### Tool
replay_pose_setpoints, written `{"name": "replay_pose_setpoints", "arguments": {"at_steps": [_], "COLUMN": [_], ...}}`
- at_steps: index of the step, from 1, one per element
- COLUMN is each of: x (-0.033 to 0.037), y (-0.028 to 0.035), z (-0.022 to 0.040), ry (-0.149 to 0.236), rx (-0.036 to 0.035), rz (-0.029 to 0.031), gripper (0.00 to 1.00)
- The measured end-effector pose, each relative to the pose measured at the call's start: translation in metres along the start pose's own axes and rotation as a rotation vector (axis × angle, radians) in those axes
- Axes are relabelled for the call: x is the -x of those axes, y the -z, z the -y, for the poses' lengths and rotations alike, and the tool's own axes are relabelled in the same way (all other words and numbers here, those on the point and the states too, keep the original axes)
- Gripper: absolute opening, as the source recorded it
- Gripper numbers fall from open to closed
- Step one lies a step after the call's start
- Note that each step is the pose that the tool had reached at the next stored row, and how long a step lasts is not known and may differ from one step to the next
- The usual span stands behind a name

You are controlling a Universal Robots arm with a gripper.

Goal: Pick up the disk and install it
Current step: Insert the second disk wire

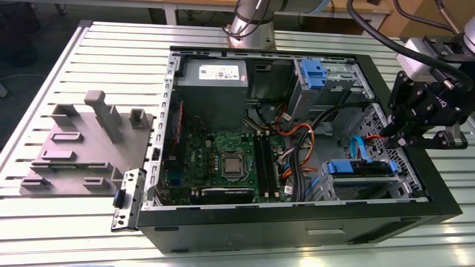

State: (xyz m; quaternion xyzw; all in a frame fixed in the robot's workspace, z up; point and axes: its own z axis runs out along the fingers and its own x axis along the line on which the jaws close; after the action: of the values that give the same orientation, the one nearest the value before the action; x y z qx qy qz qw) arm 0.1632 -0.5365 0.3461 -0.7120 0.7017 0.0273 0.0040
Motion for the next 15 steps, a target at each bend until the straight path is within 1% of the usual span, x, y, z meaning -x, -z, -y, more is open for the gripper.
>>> {"name": "replay_pose_setpoints", "arguments": {"at_steps": [1, 2, 3, 4, 9, 11, 15], "x": [0.0000, 0.0000, 0.0000, 0.0000, 0.0001, 0.0002, -0.0001], "y": [0.0000, 0.0000, 0.0001, 0.0001, 0.0000, -0.0001, -0.0004], "z": [0.0000, 0.0000, -0.0001, -0.0001, -0.0001, -0.0025, -0.0111], "ry": [0.000, 0.000, 0.000, 0.000, 0.000, 0.000, 0.000], "rx": [0.0000, 0.0000, 0.0001, 0.0001, 0.0000, -0.0002, -0.0020], "rz": [0.0000, -0.0001, -0.0003, -0.0002, 0.0000, 0.0002, 0.0001], "gripper": [0.28, 0.22, 0.22, 0.18, 0.18, 0.18, 0.18]}}
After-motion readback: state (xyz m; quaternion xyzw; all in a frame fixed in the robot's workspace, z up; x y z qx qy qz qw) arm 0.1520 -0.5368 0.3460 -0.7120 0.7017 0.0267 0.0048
